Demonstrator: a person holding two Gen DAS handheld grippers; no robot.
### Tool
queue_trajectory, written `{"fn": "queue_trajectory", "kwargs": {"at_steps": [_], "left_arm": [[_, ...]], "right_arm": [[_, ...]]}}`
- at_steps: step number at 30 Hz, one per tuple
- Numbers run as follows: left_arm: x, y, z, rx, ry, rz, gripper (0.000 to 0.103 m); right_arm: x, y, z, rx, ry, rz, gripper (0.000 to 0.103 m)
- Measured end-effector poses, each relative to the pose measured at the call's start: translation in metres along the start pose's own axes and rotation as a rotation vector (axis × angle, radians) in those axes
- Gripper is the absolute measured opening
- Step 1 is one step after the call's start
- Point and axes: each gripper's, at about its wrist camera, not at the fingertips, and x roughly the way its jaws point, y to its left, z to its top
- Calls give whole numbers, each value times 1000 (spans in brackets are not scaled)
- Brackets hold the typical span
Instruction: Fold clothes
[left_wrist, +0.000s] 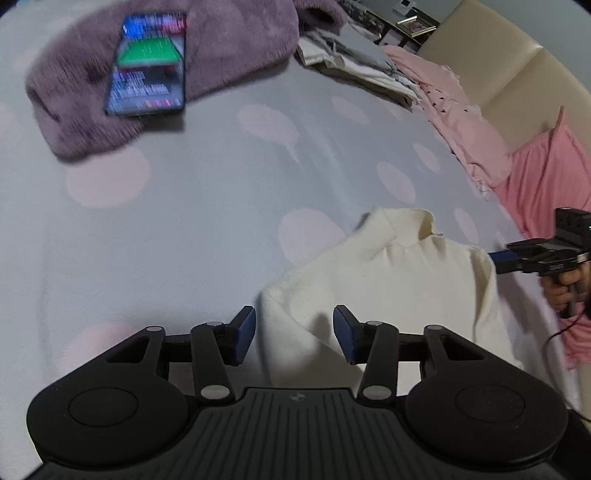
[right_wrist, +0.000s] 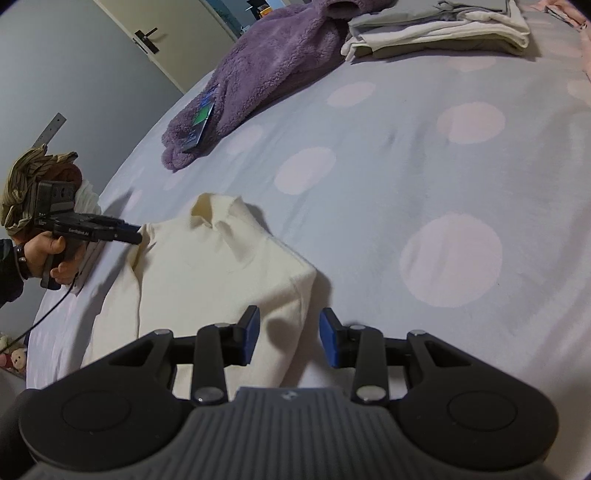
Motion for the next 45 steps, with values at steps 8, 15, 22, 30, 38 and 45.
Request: {"fn": "queue_trajectory", "kwargs": {"at_steps": [8, 15, 22, 30, 38, 45], "left_arm": [[6, 10, 4, -41, -35, -58, 41], [10, 11, 5, -63, -21, -25, 27], [9, 0, 5, -12, -10, 8, 4], [-17, -11, 2, 19, -65, -26, 4], [-50, -21, -21, 25, -126, -66, 4], [-79, -30, -62, 34, -182, -100, 4]], "right_arm": [[15, -7, 8, 22, -5, 65, 39], [42, -9, 12, 71, 25, 5, 43], [34, -11, 15, 86, 22, -15, 12], [8, 10, 16, 18, -49, 31, 12], [-29, 29, 6, 4, -93, 61, 12], [-59, 55, -23, 3, -110, 91, 11]]}}
